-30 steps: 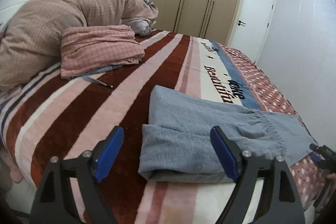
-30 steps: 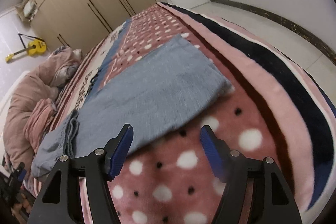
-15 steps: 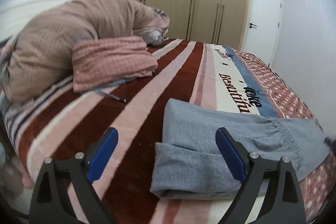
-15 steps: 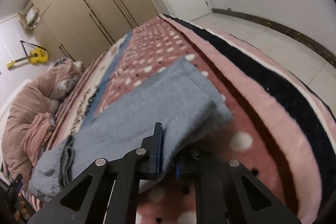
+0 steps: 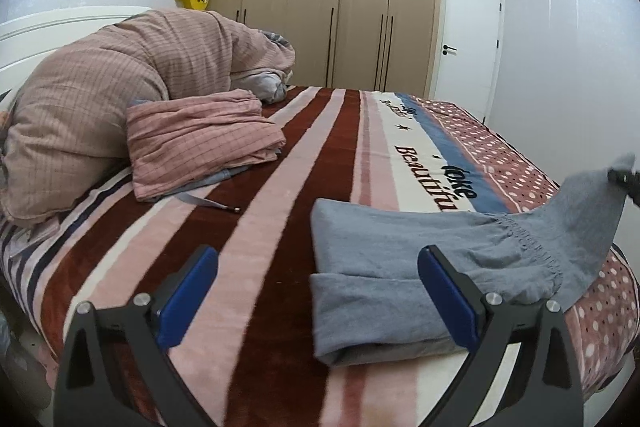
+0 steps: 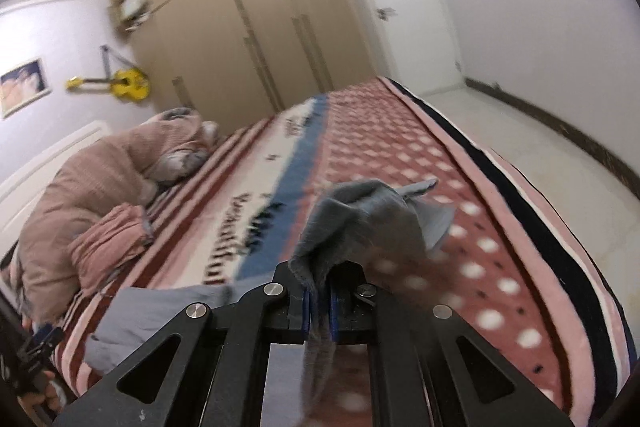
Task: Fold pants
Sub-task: 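Lay the cuff onto the stack with the right gripper and open it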
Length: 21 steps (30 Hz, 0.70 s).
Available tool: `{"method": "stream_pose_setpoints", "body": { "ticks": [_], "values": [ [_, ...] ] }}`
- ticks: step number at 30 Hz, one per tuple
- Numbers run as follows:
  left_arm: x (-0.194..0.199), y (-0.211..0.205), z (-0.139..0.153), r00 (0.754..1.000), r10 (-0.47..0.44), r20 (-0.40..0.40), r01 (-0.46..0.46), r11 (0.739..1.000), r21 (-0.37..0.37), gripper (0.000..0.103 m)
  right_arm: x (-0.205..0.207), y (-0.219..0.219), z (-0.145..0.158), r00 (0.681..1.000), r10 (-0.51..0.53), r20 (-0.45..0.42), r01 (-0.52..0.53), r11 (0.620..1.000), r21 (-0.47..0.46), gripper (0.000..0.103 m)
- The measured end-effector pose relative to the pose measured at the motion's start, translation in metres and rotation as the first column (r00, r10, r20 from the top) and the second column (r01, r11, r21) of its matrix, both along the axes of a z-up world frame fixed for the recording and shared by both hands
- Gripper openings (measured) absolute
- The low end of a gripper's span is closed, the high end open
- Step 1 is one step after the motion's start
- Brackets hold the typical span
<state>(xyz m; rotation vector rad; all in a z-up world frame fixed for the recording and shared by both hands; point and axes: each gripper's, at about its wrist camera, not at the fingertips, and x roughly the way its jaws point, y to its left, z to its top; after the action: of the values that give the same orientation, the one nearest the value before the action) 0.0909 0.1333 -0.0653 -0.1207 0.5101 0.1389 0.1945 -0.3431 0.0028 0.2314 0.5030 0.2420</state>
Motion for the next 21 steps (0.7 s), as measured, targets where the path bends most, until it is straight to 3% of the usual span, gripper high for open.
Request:
{"method": "stream_pose_setpoints", "body": {
  "ticks": [5, 9, 12, 15, 18, 21],
  "values": [
    [-0.015, 0.019, 0.0, 1.0, 0.007, 0.018, -0.007, 1.0, -0.012, 0.099, 0.001, 0.068, 0.023, 0.989, 0.143, 0.042, -0.142, 0.989, -0.031, 0.001],
    [-0.025, 0.039, -0.002, 0.999, 0.031, 0.023, -0.03, 0.999, -0.044, 0.099, 0.004, 0.128, 0.031, 0.964, 0.263, 0.041, -0.261, 0.964, -0.05, 0.001],
    [-0.033, 0.055, -0.002, 0.998, 0.059, 0.03, -0.057, 0.996, -0.066, 0.099, 0.002, 0.185, 0.03, 0.928, 0.369, 0.044, -0.365, 0.927, -0.085, 0.001],
    [-0.04, 0.068, -0.003, 0.996, 0.082, 0.033, -0.079, 0.993, -0.085, 0.099, 0.001, 0.232, 0.016, 0.886, 0.465, 0.008, -0.461, 0.88, -0.112, 0.001],
    [-0.046, 0.075, -0.004, 0.995, 0.094, 0.032, -0.09, 0.991, -0.095, 0.099, 0.001, 0.283, -0.019, 0.828, 0.552, -0.103, -0.561, 0.817, -0.13, 0.001],
    [-0.046, 0.079, -0.007, 0.996, 0.087, 0.02, -0.085, 0.992, -0.096, 0.099, -0.008, 0.305, -0.054, 0.787, 0.588, -0.185, -0.613, 0.777, -0.14, 0.001]
  ]
}}
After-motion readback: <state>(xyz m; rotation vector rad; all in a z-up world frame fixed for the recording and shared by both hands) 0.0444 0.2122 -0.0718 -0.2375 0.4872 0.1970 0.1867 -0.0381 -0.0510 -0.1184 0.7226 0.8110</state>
